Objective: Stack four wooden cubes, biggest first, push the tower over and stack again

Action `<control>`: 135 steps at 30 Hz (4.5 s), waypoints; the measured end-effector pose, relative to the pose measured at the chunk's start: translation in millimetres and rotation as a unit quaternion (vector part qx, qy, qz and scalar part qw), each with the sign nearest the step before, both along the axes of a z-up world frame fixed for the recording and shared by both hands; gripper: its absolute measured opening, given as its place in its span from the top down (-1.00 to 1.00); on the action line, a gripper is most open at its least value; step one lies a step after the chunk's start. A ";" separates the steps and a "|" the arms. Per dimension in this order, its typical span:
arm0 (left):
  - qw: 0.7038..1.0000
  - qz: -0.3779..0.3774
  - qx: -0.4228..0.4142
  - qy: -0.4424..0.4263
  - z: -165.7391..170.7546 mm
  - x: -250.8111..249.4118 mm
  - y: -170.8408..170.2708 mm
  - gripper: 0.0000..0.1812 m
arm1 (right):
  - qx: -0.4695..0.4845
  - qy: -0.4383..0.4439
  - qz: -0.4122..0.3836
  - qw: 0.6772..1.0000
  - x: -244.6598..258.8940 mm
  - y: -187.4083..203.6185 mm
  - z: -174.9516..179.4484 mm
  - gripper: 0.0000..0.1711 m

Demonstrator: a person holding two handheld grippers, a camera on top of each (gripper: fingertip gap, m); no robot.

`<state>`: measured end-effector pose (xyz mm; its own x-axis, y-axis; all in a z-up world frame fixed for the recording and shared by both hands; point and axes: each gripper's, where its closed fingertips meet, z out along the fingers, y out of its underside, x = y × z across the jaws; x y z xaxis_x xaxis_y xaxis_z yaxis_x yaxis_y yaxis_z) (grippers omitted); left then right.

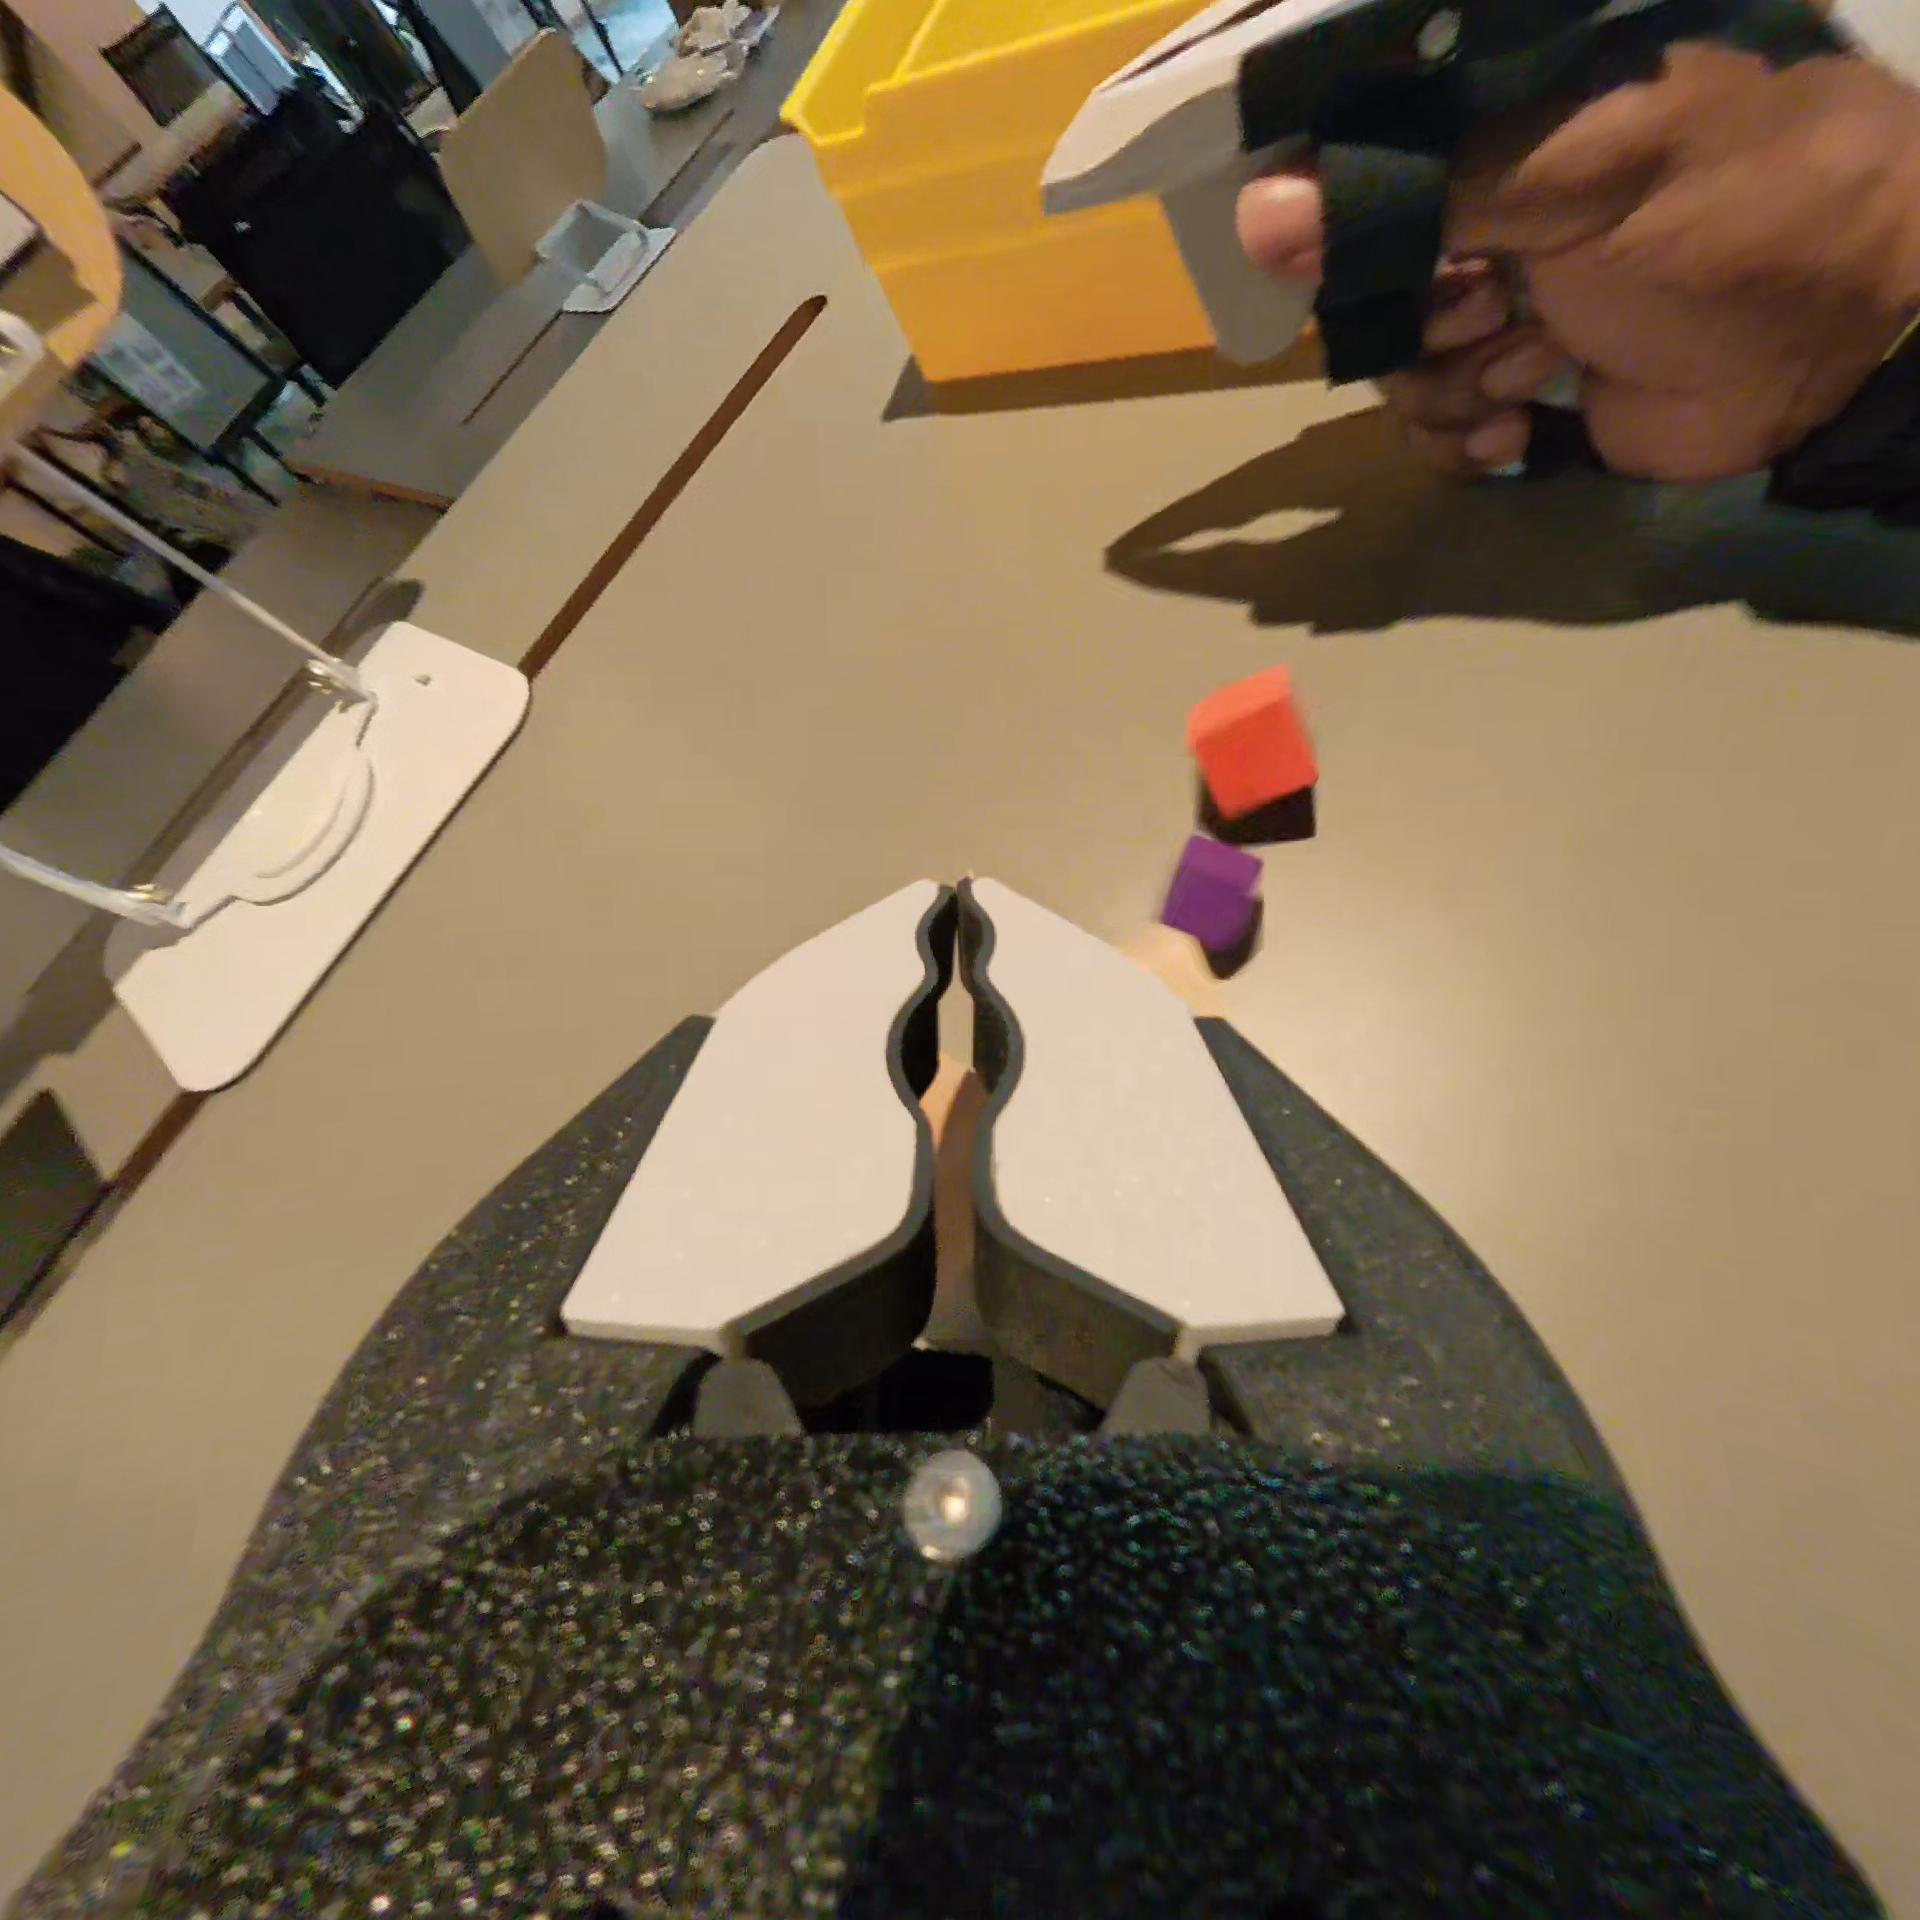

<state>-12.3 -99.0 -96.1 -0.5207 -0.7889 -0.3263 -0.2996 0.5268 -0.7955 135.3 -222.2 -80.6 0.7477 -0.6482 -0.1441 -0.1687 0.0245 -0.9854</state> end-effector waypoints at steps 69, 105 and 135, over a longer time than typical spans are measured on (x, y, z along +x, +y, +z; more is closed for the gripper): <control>0.956 0.146 -0.103 -0.235 11.8 -62.0 123.8 0.83 | -0.232 0.033 0.028 0.972 -165.8 172.6 -30.5 0.45; 0.949 0.195 -0.095 -0.228 9.4 -62.3 149.0 0.86 | -0.294 -0.067 0.432 0.850 -167.5 172.7 -30.5 0.45; 0.951 0.190 -0.084 -0.228 8.4 -62.7 146.0 0.87 | -0.296 -0.049 0.392 0.870 -162.6 174.5 -30.4 0.45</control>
<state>-75.0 47.0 -87.7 -0.0227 -0.9530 -0.3021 -0.0460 0.3028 -0.9519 -27.3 -47.6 -111.0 0.9833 0.1276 0.1295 0.1798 -0.5765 -0.7971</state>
